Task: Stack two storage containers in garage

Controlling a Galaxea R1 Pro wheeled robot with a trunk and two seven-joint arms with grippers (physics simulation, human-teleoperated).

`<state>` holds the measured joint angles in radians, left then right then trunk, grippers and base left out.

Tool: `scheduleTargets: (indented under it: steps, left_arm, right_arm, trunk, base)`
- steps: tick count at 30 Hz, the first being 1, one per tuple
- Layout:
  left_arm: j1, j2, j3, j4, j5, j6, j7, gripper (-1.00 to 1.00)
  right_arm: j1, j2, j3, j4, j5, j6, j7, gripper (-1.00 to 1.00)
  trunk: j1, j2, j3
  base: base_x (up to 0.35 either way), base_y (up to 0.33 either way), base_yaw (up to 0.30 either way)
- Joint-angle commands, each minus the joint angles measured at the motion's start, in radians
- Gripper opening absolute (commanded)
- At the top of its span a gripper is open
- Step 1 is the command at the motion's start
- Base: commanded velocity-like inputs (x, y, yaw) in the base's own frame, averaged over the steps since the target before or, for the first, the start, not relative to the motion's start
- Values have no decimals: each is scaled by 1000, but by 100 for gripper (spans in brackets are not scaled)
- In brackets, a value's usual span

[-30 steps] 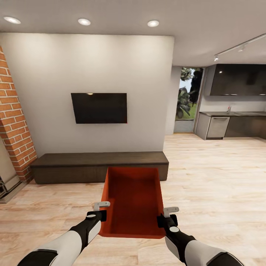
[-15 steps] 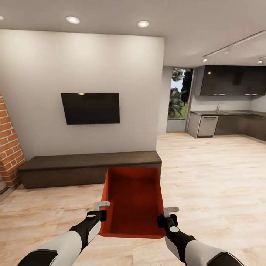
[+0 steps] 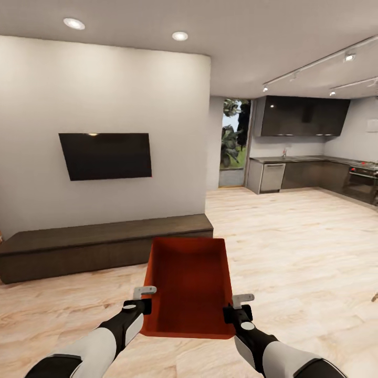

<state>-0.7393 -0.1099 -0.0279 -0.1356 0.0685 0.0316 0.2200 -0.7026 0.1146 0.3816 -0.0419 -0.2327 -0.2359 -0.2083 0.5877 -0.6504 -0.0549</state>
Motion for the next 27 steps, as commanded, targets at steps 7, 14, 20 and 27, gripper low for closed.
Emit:
scheduleTargets:
  steps: [7,14,20,27]
  left_arm:
    - [0,9,14,-4,-10,4,9,-100]
    - [0,9,14,-4,-10,4,9,-100]
    - [0,9,14,-4,-10,4,9,-100]
    - [0,9,14,-4,-10,4,9,-100]
  right_arm:
    - [-1,0,-72,0,-10,-3,0,-100]
    - [-1,0,-72,0,-10,-3,0,-100]
    - [-1,0,-72,0,-10,-3,0,-100]
    - [-1,0,-72,0,-10,-3,0,-100]
  trunk:
    - [0,-2,2]
    - [0,-2,3]
    - [0,-2,3]
    - [0,-2,3]
  base:
    - [0,0,-238]
    - [0,0,-240]
    - [0,0,-242]
    - [0,0,-242]
